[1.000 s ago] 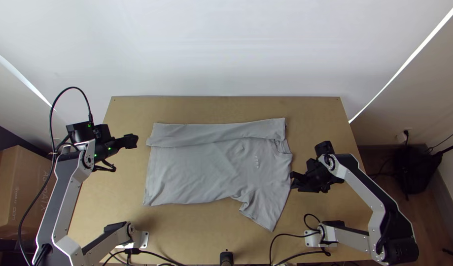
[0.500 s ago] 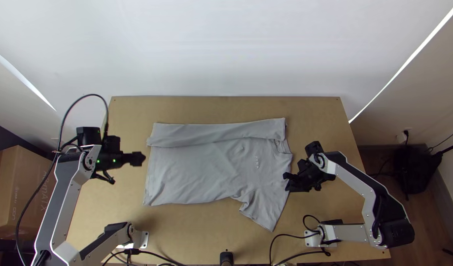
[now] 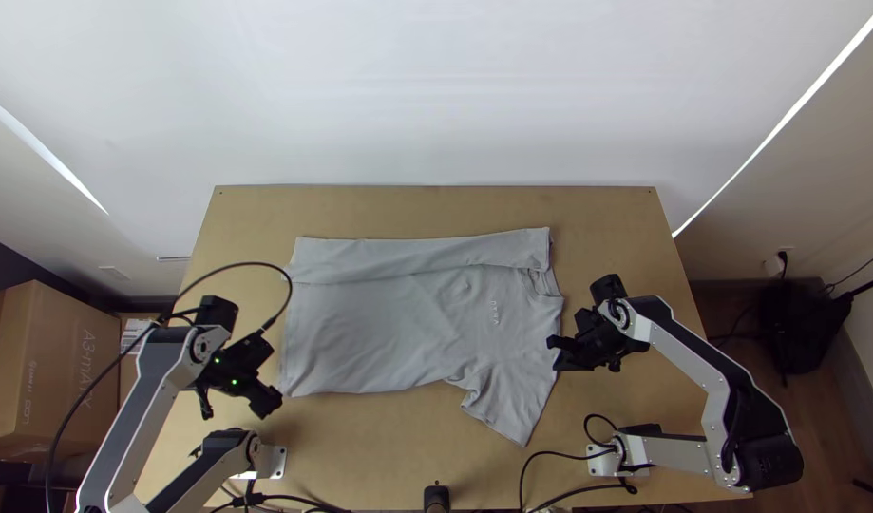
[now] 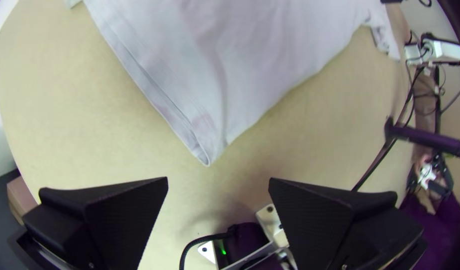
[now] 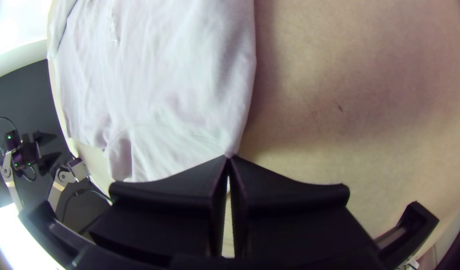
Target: Fold the t-shirt
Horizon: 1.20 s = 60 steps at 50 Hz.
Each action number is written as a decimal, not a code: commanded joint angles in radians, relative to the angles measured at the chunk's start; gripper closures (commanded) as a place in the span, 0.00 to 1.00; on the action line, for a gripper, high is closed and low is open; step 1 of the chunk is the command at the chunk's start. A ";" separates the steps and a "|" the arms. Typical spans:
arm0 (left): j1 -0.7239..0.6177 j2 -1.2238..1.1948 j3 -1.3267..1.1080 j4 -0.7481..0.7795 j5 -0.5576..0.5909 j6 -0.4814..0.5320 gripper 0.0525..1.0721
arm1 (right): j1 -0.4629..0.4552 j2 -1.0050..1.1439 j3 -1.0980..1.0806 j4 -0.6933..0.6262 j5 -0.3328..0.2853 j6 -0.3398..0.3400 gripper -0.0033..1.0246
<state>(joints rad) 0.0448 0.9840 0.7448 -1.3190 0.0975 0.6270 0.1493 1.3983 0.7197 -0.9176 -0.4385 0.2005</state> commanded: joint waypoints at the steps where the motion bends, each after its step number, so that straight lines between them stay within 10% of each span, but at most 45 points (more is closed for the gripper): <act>1: -0.072 -0.027 -0.062 0.026 -0.039 0.033 0.09 | 0.013 -0.016 -0.031 -0.015 -0.008 -0.004 0.98; 24: -0.118 0.114 -0.140 0.237 -0.047 -0.013 0.23 | 0.056 -0.041 -0.054 -0.001 -0.023 0.028 0.98; 27: -0.132 0.119 -0.147 0.251 -0.036 -0.015 0.38 | 0.055 -0.045 -0.054 -0.001 -0.023 0.028 0.98; 32: -0.158 0.120 -0.157 0.285 -0.015 -0.016 0.98 | 0.041 -0.045 -0.052 -0.001 -0.022 0.025 0.98; 60: 0.056 0.104 -0.144 0.308 -0.013 0.112 0.98 | -0.287 0.111 0.017 -0.012 -0.022 -0.164 0.98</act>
<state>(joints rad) 0.0772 1.0931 0.6132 -1.0172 0.0864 0.6941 -0.0967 1.4567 0.7033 -0.9199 -0.4759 0.0753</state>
